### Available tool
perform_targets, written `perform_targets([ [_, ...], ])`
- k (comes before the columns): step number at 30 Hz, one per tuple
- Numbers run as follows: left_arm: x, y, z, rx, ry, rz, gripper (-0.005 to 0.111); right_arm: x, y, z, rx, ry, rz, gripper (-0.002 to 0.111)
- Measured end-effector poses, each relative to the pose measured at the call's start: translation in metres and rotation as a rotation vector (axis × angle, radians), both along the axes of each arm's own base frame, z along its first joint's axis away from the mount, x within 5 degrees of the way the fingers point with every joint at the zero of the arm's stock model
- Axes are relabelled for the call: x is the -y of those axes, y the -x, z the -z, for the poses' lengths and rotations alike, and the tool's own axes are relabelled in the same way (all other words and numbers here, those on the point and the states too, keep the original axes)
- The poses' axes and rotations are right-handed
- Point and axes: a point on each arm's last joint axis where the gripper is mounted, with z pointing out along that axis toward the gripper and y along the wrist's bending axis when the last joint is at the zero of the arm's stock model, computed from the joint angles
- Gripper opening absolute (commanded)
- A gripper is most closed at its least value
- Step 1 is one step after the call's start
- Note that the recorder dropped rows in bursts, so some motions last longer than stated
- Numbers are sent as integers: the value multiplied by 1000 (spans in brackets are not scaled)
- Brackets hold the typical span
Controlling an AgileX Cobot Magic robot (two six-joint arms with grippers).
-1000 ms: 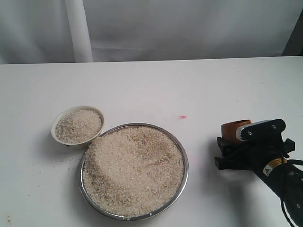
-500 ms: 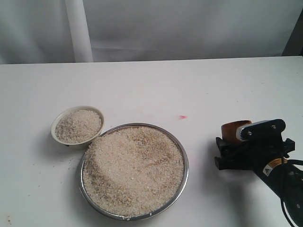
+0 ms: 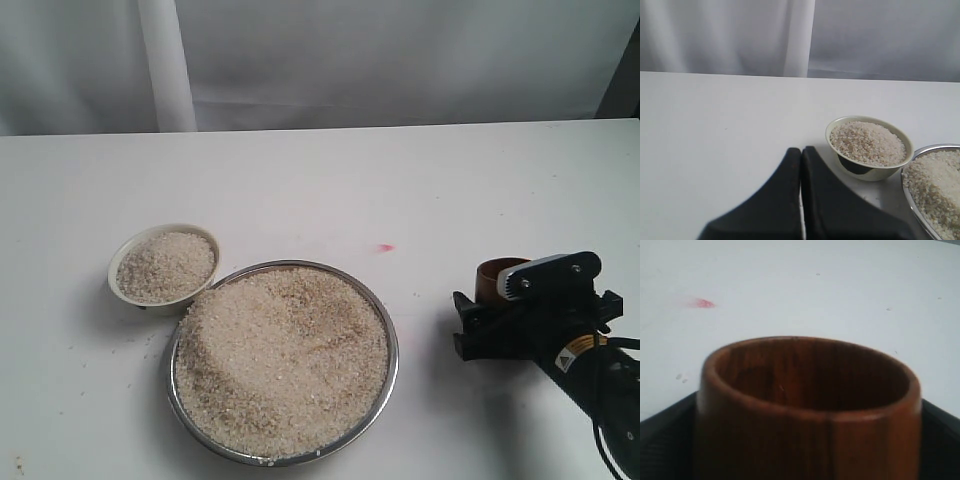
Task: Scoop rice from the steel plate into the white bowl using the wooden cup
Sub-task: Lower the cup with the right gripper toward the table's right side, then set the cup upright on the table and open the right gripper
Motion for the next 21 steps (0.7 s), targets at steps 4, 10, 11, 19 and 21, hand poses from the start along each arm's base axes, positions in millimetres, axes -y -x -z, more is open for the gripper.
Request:
perform_targets([
  [4, 0, 0, 0, 0, 0, 0, 0, 1, 1, -1, 16, -2, 0, 86],
  [10, 0, 0, 0, 0, 0, 0, 0, 3, 9, 0, 11, 3, 0, 86],
  [11, 0, 0, 0, 0, 0, 0, 0, 4, 11, 0, 4, 6, 0, 86],
  [19, 0, 0, 0, 0, 0, 0, 0, 4, 11, -43, 155, -53, 2, 86],
  [21, 0, 0, 0, 0, 0, 0, 0, 4, 12, -61, 198, -141, 25, 86],
])
